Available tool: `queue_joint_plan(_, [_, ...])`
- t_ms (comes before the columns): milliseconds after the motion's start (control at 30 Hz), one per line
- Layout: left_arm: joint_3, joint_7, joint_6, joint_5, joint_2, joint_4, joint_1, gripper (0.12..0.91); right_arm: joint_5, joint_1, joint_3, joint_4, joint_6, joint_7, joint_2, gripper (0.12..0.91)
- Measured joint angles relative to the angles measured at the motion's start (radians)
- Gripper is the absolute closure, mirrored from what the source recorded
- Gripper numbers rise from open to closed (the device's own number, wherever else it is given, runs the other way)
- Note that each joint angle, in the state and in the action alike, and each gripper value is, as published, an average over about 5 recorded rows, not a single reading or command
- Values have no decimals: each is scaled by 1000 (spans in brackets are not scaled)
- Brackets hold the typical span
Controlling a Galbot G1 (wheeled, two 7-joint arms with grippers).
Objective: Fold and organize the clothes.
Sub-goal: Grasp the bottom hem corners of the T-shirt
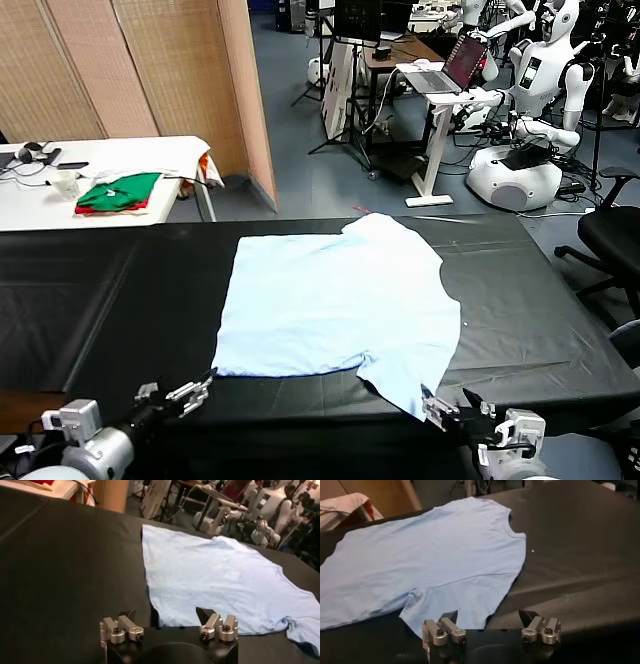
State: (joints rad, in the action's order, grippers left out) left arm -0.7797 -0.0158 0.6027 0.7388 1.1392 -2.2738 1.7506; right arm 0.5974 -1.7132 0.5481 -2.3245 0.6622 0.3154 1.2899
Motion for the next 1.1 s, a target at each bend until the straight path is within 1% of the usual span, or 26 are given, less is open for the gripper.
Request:
queue_joint_plan(333, [65,-2,-22,-58,44,45,-40,123,-23,9,-14,15,2,-2,17,119])
queue_joint_plan(433, [89,-3,-27,-74,57,58,-53,123,-27,10,-16,19,3,-3,19,131])
queue_joint_plan(533, [110,-3,-34,-89,68,73,-66,129,-29,11,-18,24,2,-6,21,168])
queue_joint_plan(600, [120,-3,-39,-96,74,84,-72,151,-32,12,-21,30,1,-9,23,223])
queue_joint_plan(633, [123,-2,-42,-98,75,89,-74,169,-34,13,-23,33,0,-12,24,263])
queue_joint_plan(667, [125,-2,-44,-100,76,94,-75,186,-36,14,-25,36,-2,-14,25,321])
queue_joint_plan(733, [128,-2,-47,-101,75,100,-75,256,-40,17,-28,44,-5,-18,28,431])
queue_joint_plan(767, [129,-2,-49,-102,75,101,-75,292,-42,19,-29,48,-7,-19,29,507])
queue_joint_plan(867, [130,-2,-52,-102,75,102,-74,441,-45,24,-31,60,-12,-22,34,686])
queue_joint_plan(900, [130,-3,-52,-103,75,102,-74,496,-45,24,-31,64,-14,-23,36,733])
queue_joint_plan(967, [132,-2,-54,-108,76,103,-73,571,-45,22,-32,68,-19,-24,38,808])
queue_joint_plan(1000, [133,-2,-55,-111,76,104,-73,616,-45,20,-31,68,-21,-25,38,829])
queue_joint_plan(1100, [136,1,-56,-117,78,108,-73,720,-42,8,-27,57,-22,-23,37,872])
